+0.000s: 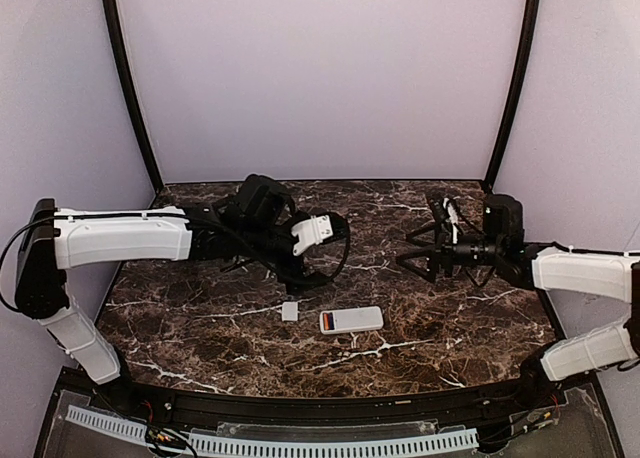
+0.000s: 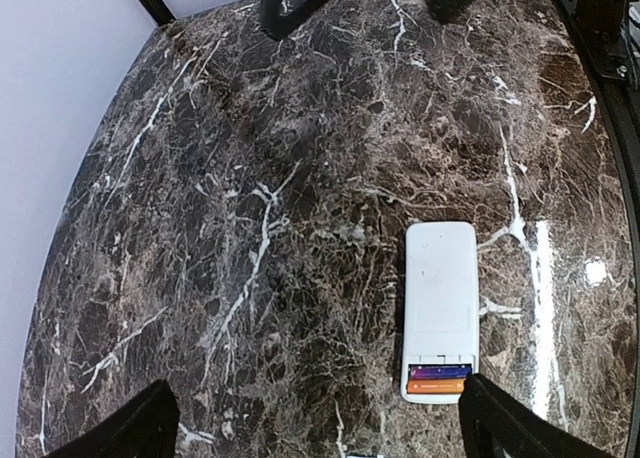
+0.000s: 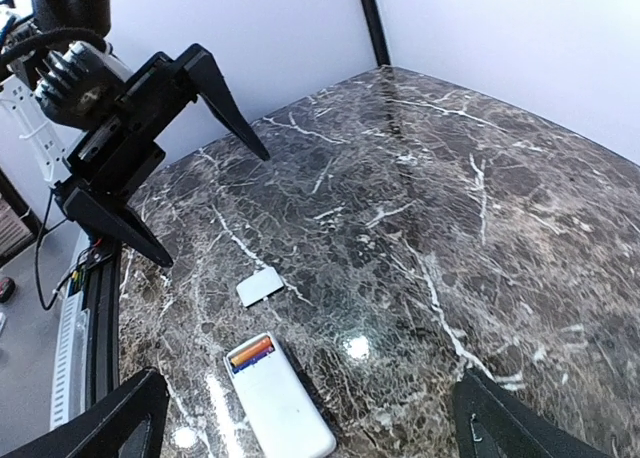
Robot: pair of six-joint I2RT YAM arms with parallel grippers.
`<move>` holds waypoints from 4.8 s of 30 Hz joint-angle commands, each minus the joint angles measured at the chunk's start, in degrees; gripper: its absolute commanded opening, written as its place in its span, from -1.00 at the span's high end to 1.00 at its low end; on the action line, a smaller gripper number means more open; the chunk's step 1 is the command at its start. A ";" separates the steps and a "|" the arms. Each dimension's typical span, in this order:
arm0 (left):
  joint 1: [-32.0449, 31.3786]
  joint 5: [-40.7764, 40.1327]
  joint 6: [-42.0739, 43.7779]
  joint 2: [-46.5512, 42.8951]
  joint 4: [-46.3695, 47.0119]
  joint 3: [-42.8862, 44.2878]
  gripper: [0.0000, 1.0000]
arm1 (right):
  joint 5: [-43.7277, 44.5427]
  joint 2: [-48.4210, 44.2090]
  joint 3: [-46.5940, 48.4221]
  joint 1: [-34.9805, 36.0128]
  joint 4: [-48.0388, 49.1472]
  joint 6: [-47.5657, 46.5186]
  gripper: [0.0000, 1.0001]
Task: Load the batteries into the remote control
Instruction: Place the remote control without the battery cover at the center of the board, then hold the remote control without the battery cover at the center of the board, then pick up the battery cover from the center of the board, then place the battery cover on the remote control without the battery cover.
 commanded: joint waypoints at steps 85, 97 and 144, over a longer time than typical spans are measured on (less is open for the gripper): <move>10.70 15.96 18.82 10.37 -9.27 -9.48 0.25 | 20.96 34.49 24.03 21.19 -38.74 -40.79 -0.35; 10.60 19.70 8.09 3.63 4.58 -15.16 0.26 | 21.07 35.04 25.33 22.53 -38.76 -39.82 -0.29; 5.23 18.26 2.06 11.58 11.38 -14.90 0.18 | 21.95 39.16 31.15 25.56 -38.77 -37.40 0.05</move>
